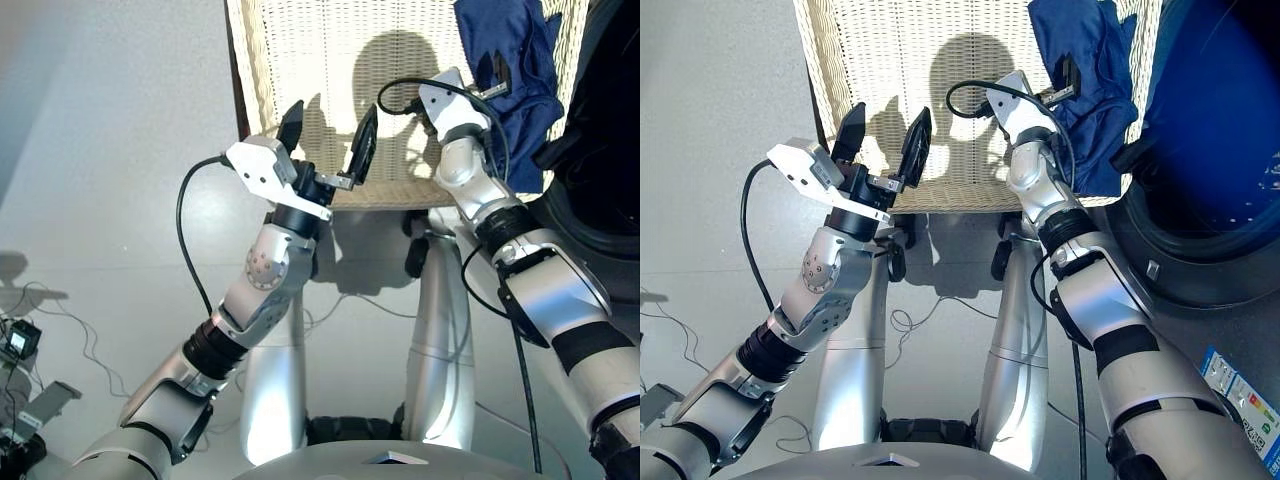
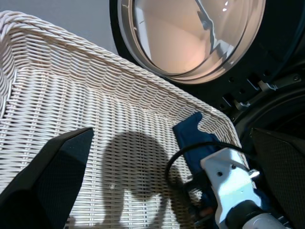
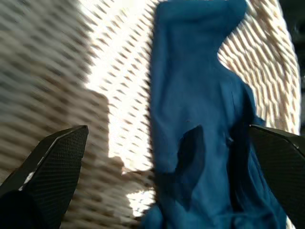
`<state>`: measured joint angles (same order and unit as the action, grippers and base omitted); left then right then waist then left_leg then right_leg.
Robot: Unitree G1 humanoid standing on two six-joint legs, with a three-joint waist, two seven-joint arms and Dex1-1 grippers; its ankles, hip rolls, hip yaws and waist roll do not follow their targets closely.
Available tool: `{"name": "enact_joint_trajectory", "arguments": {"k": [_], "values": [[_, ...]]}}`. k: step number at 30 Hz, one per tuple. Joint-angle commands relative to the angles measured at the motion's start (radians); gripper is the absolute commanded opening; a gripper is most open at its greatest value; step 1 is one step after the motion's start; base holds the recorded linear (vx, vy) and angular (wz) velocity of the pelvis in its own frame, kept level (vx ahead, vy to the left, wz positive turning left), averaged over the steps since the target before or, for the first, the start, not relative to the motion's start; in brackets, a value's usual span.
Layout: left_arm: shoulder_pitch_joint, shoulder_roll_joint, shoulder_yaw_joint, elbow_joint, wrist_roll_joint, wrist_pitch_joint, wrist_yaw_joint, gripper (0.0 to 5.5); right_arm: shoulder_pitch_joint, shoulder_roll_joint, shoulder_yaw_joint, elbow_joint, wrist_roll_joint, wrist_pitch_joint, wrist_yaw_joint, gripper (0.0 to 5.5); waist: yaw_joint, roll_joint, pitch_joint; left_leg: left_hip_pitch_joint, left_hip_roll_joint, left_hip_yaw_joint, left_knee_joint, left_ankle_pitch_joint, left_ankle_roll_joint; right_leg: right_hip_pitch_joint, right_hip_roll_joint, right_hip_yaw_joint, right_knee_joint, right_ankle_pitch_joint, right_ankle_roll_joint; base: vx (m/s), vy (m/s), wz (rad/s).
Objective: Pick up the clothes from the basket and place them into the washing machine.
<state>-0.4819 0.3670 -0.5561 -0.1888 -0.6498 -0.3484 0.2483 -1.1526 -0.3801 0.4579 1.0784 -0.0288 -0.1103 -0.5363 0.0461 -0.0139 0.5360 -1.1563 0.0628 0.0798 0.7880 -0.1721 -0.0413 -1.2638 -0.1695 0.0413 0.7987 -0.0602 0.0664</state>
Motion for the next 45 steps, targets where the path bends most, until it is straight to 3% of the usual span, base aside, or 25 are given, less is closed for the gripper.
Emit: {"name": "enact_joint_trajectory", "arguments": {"k": [1, 12, 18, 35, 36, 37, 38, 39, 45], "values": [[0.011, 0.004, 0.008, -0.121, -0.004, -0.037, -0.003, 5.5, -0.045, -0.051, 0.0, 0.028, 0.051, -0.017, -0.031, 5.5, 0.001, 0.049, -0.016, -0.008, 0.012, 0.009, -0.039, 0.071, -0.042, 0.042, 0.007, -0.012, -0.031, -0.002, 0.044, 0.0, 0.0, 0.0], [0.014, 0.018, 0.008, -0.134, -0.004, -0.033, 0.003, 5.5, -0.085, -0.116, -0.006, 0.123, 0.109, -0.011, -0.039, 5.5, -0.002, 0.043, -0.016, -0.021, 0.013, 0.003, 0.014, 0.048, -0.045, 0.026, 0.01, -0.013, 0.03, -0.035, 0.039, 0.0, 0.0, 0.0], [0.008, 0.024, 0.005, -0.141, 0.001, -0.034, 0.004, 5.5, -0.086, -0.129, 0.003, 0.131, 0.135, -0.017, -0.015, 5.5, 0.0, 0.041, -0.016, -0.058, 0.014, -0.002, 0.094, 0.021, -0.05, -0.008, 0.011, -0.029, 0.114, -0.076, 0.042, 0.0, 0.0, 0.0], [0.005, 0.034, 0.0, -0.146, -0.01, -0.032, 0.008, 5.5, -0.118, -0.129, 0.04, 0.175, 0.16, -0.019, 0.026, 5.5, 0.017, 0.055, -0.016, -0.114, 0.006, -0.01, 0.135, 0.021, -0.05, -0.065, 0.004, -0.046, 0.173, -0.093, 0.042, 0.0, 0.0, 0.0], [0.004, 0.034, -0.001, -0.146, -0.01, -0.032, 0.008, 5.5, -0.118, -0.129, 0.039, 0.175, 0.162, -0.019, 0.027, 3.77, 0.016, 0.056, -0.016, -0.115, 0.006, -0.009, 0.134, 0.021, -0.051, -0.065, 0.003, -0.046, 0.171, -0.093, 0.042, 0.0, 0.0, 0.0], [0.003, 0.034, -0.001, -0.145, -0.01, -0.032, 0.008, 5.5, -0.118, -0.126, 0.039, 0.175, 0.161, -0.02, 0.029, 1.7, 0.016, 0.057, -0.016, -0.115, 0.006, -0.008, 0.134, 0.021, -0.05, -0.065, 0.002, -0.047, 0.171, -0.093, 0.042, 0.0, 0.0, 0.0], [0.003, 0.034, -0.001, -0.145, -0.011, -0.032, 0.007, 5.5, -0.12, -0.125, 0.037, 0.177, 0.164, -0.02, 0.03, 0.37, 0.015, 0.056, -0.016, -0.117, 0.005, -0.007, 0.133, 0.022, -0.05, -0.066, 0.001, -0.048, 0.17, -0.092, 0.042, 0.0, 0.0, 0.0], [0.003, 0.034, -0.002, -0.145, -0.012, -0.031, 0.007, 5.5, -0.119, -0.124, 0.036, 0.178, 0.167, -0.021, 0.032, 0.0, 0.015, 0.056, -0.016, -0.117, 0.005, -0.007, 0.133, 0.022, -0.049, -0.066, -0.001, -0.049, 0.169, -0.091, 0.042, 0.0, 0.0, 0.0], [0.004, 0.038, 0.002, -0.143, -0.014, -0.029, 0.006, 5.5, -0.114, -0.127, 0.025, 0.175, 0.188, -0.03, 0.034, 0.0, 0.014, 0.054, -0.016, -0.117, 0.003, -0.006, 0.129, 0.025, -0.047, -0.064, 0.001, -0.049, 0.164, -0.086, 0.042, 0.0, 0.0, 0.0]]}}
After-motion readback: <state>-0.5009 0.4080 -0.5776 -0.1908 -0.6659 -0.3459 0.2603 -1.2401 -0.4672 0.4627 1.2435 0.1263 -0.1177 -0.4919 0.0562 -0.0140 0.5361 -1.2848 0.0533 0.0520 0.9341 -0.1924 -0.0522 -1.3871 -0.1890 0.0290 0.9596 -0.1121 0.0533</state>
